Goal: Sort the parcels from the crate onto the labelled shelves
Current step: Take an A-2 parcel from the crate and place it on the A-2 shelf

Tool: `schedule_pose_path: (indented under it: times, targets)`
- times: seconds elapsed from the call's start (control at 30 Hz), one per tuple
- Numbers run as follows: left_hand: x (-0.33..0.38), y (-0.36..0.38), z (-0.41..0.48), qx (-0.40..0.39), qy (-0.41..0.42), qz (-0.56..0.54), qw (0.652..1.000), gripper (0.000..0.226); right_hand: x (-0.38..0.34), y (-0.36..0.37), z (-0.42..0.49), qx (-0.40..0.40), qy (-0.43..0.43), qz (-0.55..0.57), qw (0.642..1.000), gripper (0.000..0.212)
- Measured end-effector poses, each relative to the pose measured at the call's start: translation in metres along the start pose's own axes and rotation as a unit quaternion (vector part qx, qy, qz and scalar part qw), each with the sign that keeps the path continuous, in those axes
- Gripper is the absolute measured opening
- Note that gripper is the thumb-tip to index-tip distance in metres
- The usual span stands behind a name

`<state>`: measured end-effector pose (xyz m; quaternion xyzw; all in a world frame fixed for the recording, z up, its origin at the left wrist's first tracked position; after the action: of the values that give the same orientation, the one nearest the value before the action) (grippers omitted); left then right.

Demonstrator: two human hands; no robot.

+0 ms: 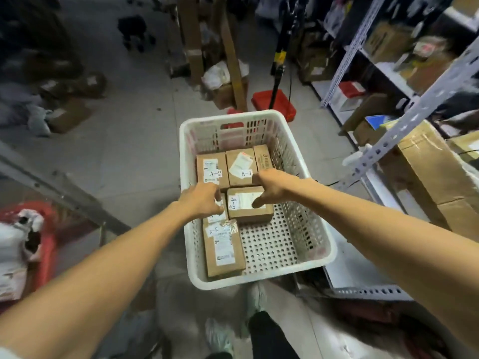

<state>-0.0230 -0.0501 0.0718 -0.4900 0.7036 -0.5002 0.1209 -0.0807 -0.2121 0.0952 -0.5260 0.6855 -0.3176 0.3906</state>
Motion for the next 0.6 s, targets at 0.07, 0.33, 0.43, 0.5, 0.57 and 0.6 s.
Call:
schedule_pose_path:
  times: [0.07,0.33,0.43,0.5,0.57,0.6]
  targets:
    - [-0.008,0.018,0.017,-0.015,-0.022,-0.013,1.0,0.033,0.011,0.014,0.021,-0.014,-0.003,0.013,1.0,0.059]
    - [-0.039,0.105,0.065,-0.122,-0.126,-0.064,0.982,0.046,0.051,0.101,0.087,-0.087,0.034,0.043,0.995,0.042]
    - [-0.049,0.134,0.087,-0.119,-0.162,-0.116,0.973,0.056,0.061,0.141,0.111,-0.125,0.061,0.087,0.986,0.041]
    - [-0.055,0.158,0.097,-0.14,-0.174,-0.12,0.967,0.065,0.063,0.171,0.123,-0.147,0.073,0.146,0.976,0.054]
    - [-0.063,0.187,0.107,-0.182,-0.184,-0.098,0.961,0.082,0.063,0.2,0.134,-0.161,0.08,0.181,0.967,0.053]
    - [-0.068,0.201,0.112,-0.199,-0.19,-0.085,0.958,0.088,0.063,0.215,0.14,-0.165,0.087,0.198,0.962,0.045]
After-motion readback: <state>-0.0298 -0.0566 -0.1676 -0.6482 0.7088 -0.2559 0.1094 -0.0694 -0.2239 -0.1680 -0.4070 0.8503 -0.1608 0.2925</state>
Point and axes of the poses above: each hand's wrist, its own z-axis towards the middle knuckle, its own y-axis out of the palm, x = y × z, the point moved 4 cm from there along z, towards the middle knuckle, and after that the axes turned 1 degree about -y, right-handed, at the moved point
